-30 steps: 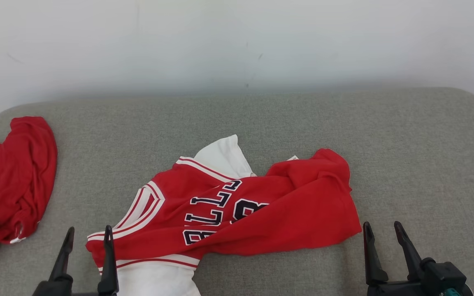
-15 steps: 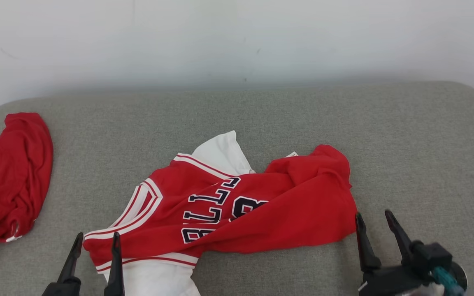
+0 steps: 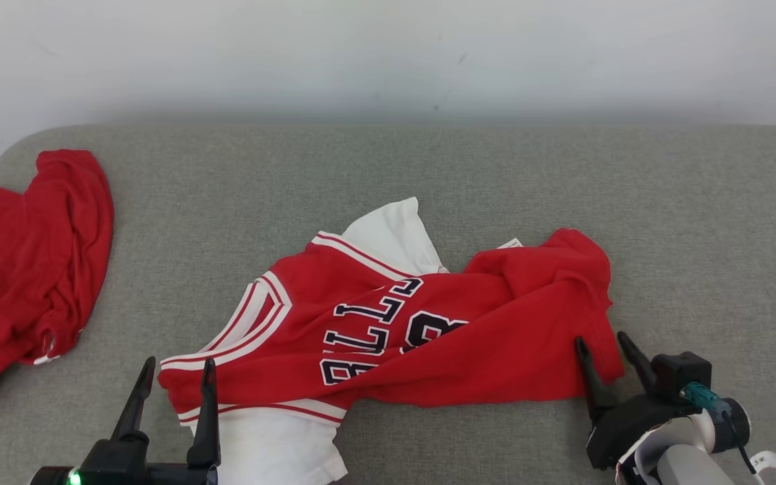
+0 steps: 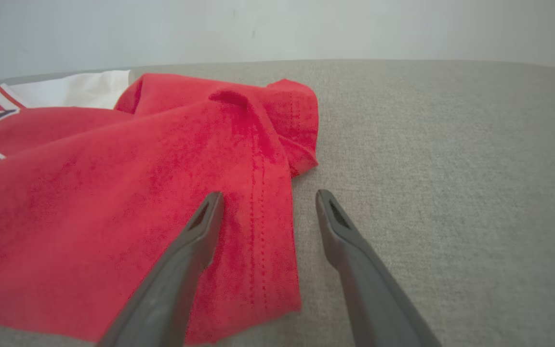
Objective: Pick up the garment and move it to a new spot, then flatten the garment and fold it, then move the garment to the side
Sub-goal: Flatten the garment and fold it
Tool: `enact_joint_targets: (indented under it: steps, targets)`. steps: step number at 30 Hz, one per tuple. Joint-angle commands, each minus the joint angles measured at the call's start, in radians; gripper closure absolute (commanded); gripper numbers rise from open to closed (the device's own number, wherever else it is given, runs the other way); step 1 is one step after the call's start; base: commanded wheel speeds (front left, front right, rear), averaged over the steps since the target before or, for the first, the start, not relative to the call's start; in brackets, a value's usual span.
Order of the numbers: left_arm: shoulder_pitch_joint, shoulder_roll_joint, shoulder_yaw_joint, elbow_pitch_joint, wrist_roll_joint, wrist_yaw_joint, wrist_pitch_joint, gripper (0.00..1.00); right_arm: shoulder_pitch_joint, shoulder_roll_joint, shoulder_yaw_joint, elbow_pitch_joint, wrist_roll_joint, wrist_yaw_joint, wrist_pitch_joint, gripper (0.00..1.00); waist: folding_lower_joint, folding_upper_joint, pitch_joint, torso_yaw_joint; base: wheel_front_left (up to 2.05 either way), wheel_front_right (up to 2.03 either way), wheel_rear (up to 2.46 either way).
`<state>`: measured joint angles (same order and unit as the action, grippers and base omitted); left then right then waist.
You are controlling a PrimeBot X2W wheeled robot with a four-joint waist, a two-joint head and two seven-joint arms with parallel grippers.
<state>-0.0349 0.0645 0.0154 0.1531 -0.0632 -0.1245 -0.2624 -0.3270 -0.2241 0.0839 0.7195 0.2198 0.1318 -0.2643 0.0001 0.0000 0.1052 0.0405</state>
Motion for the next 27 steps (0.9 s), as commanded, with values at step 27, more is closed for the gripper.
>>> enact_joint_targets:
  steps: [27]
  targets:
    - [0.040,-0.012,0.023,0.014,-0.033,-0.005,-0.004,0.00,0.405,-0.009,-0.029,-0.651,0.066,-0.002,0.058,1.00,-0.0001,0.0000,-0.045,-0.085,0.00,0.00,0.00]
